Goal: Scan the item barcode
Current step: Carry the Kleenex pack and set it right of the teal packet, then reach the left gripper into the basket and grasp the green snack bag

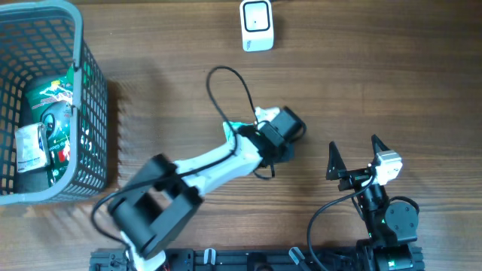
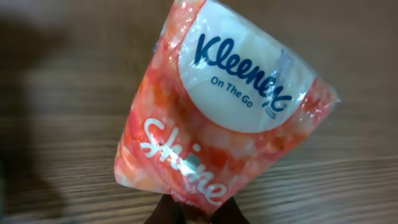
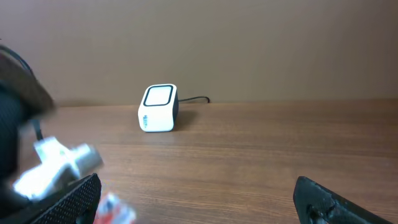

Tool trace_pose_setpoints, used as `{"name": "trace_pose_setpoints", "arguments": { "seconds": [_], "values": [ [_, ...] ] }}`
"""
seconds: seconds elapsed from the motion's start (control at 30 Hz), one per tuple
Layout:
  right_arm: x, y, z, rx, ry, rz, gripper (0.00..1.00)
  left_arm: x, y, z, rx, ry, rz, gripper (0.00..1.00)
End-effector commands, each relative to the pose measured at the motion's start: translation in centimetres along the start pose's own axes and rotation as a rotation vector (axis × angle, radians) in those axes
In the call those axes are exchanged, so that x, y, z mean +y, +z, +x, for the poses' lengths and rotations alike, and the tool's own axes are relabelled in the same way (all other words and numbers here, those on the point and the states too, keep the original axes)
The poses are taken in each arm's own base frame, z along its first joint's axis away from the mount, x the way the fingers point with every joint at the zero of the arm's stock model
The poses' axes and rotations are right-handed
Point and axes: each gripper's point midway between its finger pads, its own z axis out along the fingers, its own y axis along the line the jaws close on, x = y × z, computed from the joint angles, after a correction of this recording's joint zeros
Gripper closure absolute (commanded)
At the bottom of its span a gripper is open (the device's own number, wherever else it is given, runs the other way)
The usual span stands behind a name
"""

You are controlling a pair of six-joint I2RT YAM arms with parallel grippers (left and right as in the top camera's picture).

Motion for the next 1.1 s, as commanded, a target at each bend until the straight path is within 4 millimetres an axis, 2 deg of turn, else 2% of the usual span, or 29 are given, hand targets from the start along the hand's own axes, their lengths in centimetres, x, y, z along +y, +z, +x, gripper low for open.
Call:
{"name": "trace_pose_setpoints", "arguments": {
  "seconds": [0.0, 0.03, 0.07, 0.1, 0.13, 0.17, 0.2, 0.23, 0.27, 0.3, 0.37, 0.43, 0.47, 0.5, 0.53, 0.57, 0.63, 0.67, 0.73, 0.77, 0.8, 0.83, 0.87, 0.9, 0.97, 1.0, 1.03, 1.07],
  "values": [
    [0.1, 0.0, -0.1, -0.006, -0.01, -0.005, 0.0, -0.4, 0.3, 0.5, 0.002, 0.027, -0.002, 0.96],
    [0.1, 0.0, -0.1, -0.006, -0.01, -0.005, 0.0, -0.7, 0.1, 0.3, -0.003, 0.036, 0.006, 0.96],
    [0.1, 0.0, -0.1, -0.006, -0.01, -0.005, 0.0, -0.9, -0.2, 0.2, -0.006, 0.055, 0.01, 0.9],
    [0.1, 0.0, -0.1, -0.006, -0.01, -0.005, 0.0, -1.3, -1.3, -0.2, -0.009, 0.09, 0.011, 0.72],
    [0.1, 0.0, -0.1, -0.006, -0.01, -0.005, 0.0, -1.7, -2.2, -0.5, -0.014, 0.13, 0.011, 0.59],
    [0.1, 0.0, -0.1, -0.006, -0.01, -0.005, 0.0, -1.9, -3.8, -1.5, -0.042, 0.172, -0.012, 0.28],
    [0.1, 0.0, -0.1, -0.006, -0.01, -0.005, 0.0, -1.4, -6.0, -3.4, -0.112, 0.177, -0.079, 0.18],
    [0.1, 0.0, -0.1, -0.006, -0.01, -0.005, 0.0, -1.0, -7.6, -4.6, -0.16, 0.172, -0.122, 0.17],
    [0.1, 0.0, -0.1, -0.006, -0.01, -0.005, 0.0, -0.3, -10.2, -6.6, -0.235, 0.157, -0.174, 0.17],
    [0.1, 0.0, -0.1, -0.006, -0.01, -0.005, 0.0, 0.1, -12.0, -7.8, -0.277, 0.142, -0.191, 0.15],
    [0.1, 0.0, -0.1, -0.006, -0.01, -0.005, 0.0, 1.7, -15.9, -10.3, -0.365, 0.084, -0.214, 0.0],
    [0.1, 0.0, -0.1, -0.006, -0.01, -0.005, 0.0, 4.1, -19.3, -12.3, -0.425, 0.005, -0.21, 0.0],
    [0.1, 0.0, -0.1, -0.006, -0.01, -0.005, 0.0, 5.5, -21.2, -13.3, -0.46, -0.041, -0.206, 0.04],
    [0.1, 0.0, -0.1, -0.006, -0.01, -0.005, 0.0, 6.9, -23.1, -14.1, -0.495, -0.087, -0.201, 0.12],
    [0.1, 0.0, -0.1, -0.006, -0.01, -0.005, 0.0, 8.7, -25.7, -15.1, -0.551, -0.147, -0.191, 0.16],
    [0.1, 0.0, -0.1, -0.006, -0.01, -0.005, 0.0, 10.9, -29.2, -16.0, -0.63, -0.221, -0.173, 0.15],
    [0.1, 0.0, -0.1, -0.006, -0.01, -0.005, 0.0, 14.1, -33.7, -16.8, -0.741, -0.327, -0.158, 0.06],
    [0.1, 0.0, -0.1, -0.006, -0.01, -0.005, 0.0, 17.1, -37.8, -16.9, -0.851, -0.422, -0.151, 0.0],
    [0.1, 0.0, -0.1, -0.006, -0.01, -0.005, 0.0, 21.6, -42.8, -16.2, -0.996, -0.55, -0.179, 0.0],
    [0.1, 0.0, -0.1, -0.006, -0.01, -0.005, 0.0, 23.9, -45.1, -15.8, -1.066, -0.614, -0.208, 0.0],
    [0.1, 0.0, -0.1, -0.006, -0.01, -0.005, 0.0, 25.5, -46.3, -15.4, -1.108, -0.66, -0.234, 0.0],
    [0.1, 0.0, -0.1, -0.006, -0.01, -0.005, 0.0, 28.0, -47.8, -15.0, -1.159, -0.729, -0.283, 0.0],
    [0.1, 0.0, -0.1, -0.006, -0.01, -0.005, 0.0, 29.7, -48.3, -14.8, -1.174, -0.774, -0.323, 0.0],
    [0.1, 0.0, -0.1, -0.006, -0.01, -0.005, 0.0, 32.4, -48.5, -14.4, -1.175, -0.844, -0.39, 0.0],
    [0.1, 0.0, -0.1, -0.006, -0.01, -0.005, 0.0, 36.1, -47.3, -14.3, -1.118, -0.933, -0.457, 0.0],
    [0.1, 0.0, -0.1, -0.006, -0.01, -0.005, 0.0, 38.5, -46.0, -14.4, -1.063, -0.984, -0.49, 0.0],
    [0.1, 0.0, -0.1, -0.006, -0.01, -0.005, 0.0, 39.9, -44.4, -14.6, -1.0, -1.013, -0.496, 0.0],
    [0.1, 0.0, -0.1, -0.006, -0.01, -0.005, 0.0, 41.7, -42.0, -14.5, -0.907, -1.052, -0.516, 0.0]
  ]
}}
